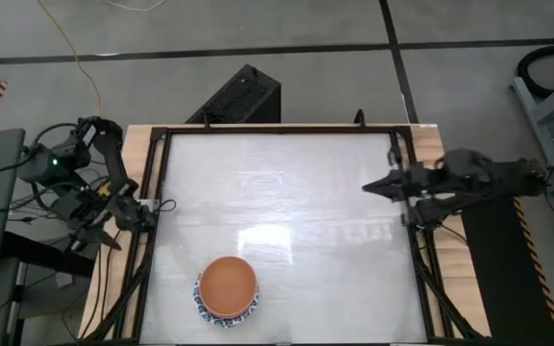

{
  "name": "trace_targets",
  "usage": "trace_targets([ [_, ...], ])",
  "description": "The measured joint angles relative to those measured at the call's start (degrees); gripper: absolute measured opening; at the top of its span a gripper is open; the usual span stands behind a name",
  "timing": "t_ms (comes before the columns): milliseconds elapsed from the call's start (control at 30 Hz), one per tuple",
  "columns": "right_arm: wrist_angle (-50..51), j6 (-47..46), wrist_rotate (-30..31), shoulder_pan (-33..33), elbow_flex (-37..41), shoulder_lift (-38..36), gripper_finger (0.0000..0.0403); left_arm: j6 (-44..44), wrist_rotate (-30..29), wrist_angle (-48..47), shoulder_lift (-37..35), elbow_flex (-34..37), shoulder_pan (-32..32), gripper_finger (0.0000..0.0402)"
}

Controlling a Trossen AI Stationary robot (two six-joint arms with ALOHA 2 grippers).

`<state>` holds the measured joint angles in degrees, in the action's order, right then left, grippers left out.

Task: Nest bowls inside each other
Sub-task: Return to Home Position

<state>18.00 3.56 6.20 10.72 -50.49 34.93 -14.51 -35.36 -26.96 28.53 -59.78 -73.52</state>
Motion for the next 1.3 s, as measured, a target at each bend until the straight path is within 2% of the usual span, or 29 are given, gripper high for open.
trace_targets([
  [200, -0.25, -2.74, 0.44, 0.00, 5.03, -8.96, 0.0008, 1.29, -0.36, -0.27, -7.73, 1.72, -0.02, 0.0186],
  [367, 0.00, -4.97, 0.52, 0.00, 8.21, -14.25, 0.0008, 4.17, -4.61, 1.01, -18.29, 7.28, 0.00, 0.0169],
  [533, -0.17, -5.70, 0.52, 0.00, 10.15, -16.86, 0.0008, 7.21, -3.96, 2.32, -28.40, 13.20, 0.00, 0.0148],
  [633, 0.05, -5.69, 0.52, 0.00, 11.23, -17.73, 0.0008, 11.11, -8.01, 0.73, -27.09, 13.41, 0.14, 0.0138],
  [800, 2.30, -7.32, 0.53, 0.02, 12.60, -17.87, 0.0018, 25.25, -9.62, -7.15, -26.61, 15.30, 0.37, 0.0130],
  [867, 2.34, -8.30, 1.03, 0.02, 14.28, -17.81, 0.0021, 27.63, -10.90, -7.05, -26.68, 18.33, 0.67, 0.0131],
  [967, 1.85, -9.38, 1.48, 0.02, 17.29, -17.87, 0.0023, 27.58, -11.30, -1.73, -27.00, 24.04, 1.17, 0.0131],
  [1067, -2.56, -9.63, 1.42, 0.12, 20.65, -17.86, 0.0022, 26.22, -6.62, 8.01, -27.44, 30.18, 1.03, 0.0130],
  [1200, -5.11, -9.63, 1.33, 0.13, 22.85, -17.87, 0.0022, 24.30, 7.55, 26.49, -27.55, 38.34, 1.03, 0.0130],
  [1300, -6.31, -9.75, 1.22, 0.14, 24.07, -17.87, 0.0022, 25.36, 8.97, 31.37, -27.58, 43.07, 1.01, 0.0130],
])
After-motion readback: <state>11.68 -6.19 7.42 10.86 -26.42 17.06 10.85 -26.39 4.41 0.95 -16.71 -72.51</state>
